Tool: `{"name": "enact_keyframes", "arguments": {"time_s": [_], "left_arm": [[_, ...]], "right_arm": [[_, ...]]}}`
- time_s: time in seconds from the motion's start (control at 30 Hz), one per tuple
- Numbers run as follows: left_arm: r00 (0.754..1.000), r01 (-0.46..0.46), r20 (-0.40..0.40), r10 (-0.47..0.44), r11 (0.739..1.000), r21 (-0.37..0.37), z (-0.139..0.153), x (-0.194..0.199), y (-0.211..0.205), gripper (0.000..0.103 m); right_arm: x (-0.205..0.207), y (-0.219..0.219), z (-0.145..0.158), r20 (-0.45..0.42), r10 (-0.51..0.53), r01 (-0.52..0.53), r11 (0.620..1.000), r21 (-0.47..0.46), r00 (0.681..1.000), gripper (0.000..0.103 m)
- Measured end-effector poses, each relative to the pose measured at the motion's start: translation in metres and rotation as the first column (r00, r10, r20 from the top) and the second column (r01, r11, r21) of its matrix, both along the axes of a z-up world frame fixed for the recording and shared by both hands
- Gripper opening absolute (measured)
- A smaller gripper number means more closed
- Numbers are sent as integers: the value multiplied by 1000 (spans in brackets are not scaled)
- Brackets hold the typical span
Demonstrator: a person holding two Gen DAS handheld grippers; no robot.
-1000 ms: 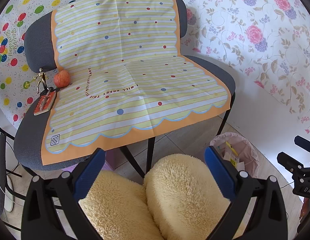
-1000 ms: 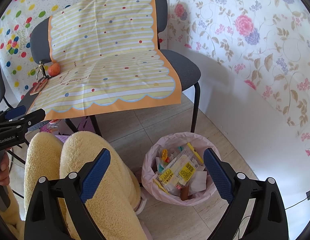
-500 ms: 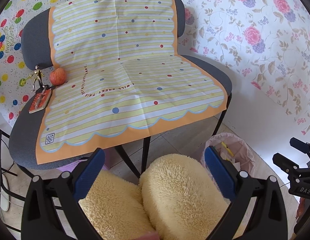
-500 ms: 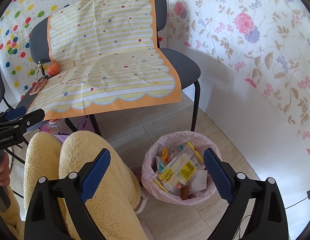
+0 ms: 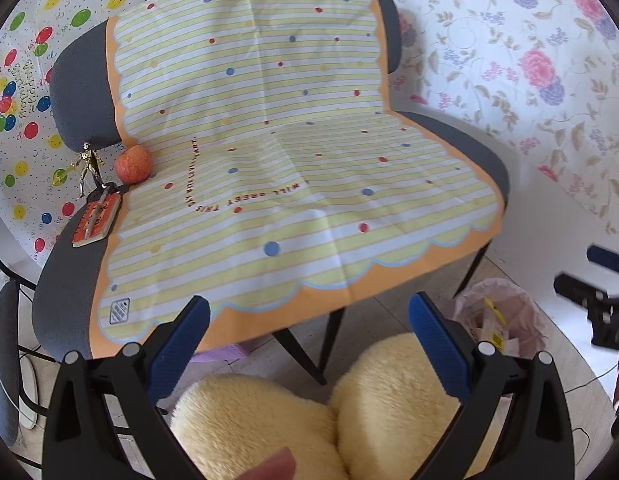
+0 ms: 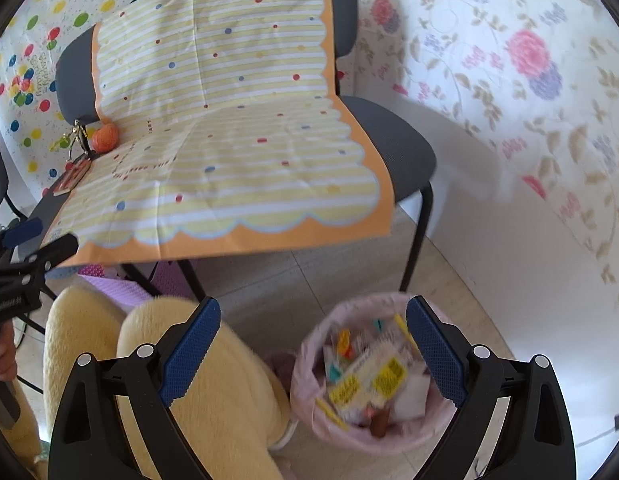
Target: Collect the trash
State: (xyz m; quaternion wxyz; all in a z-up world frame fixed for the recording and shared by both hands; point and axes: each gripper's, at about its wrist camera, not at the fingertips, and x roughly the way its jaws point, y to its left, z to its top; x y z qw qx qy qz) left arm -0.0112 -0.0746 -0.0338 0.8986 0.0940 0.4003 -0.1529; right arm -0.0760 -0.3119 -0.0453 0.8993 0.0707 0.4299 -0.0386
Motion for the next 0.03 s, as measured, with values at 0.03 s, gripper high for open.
{"name": "enact_keyframes", "arguments": {"time_s": [0.03], "left_arm": [[1000, -16, -10, 16, 1000, -6, -2, 9, 4, 96]], "right_arm": [[21, -1, 0, 17, 21, -21, 1000, 0, 1000, 93]]}}
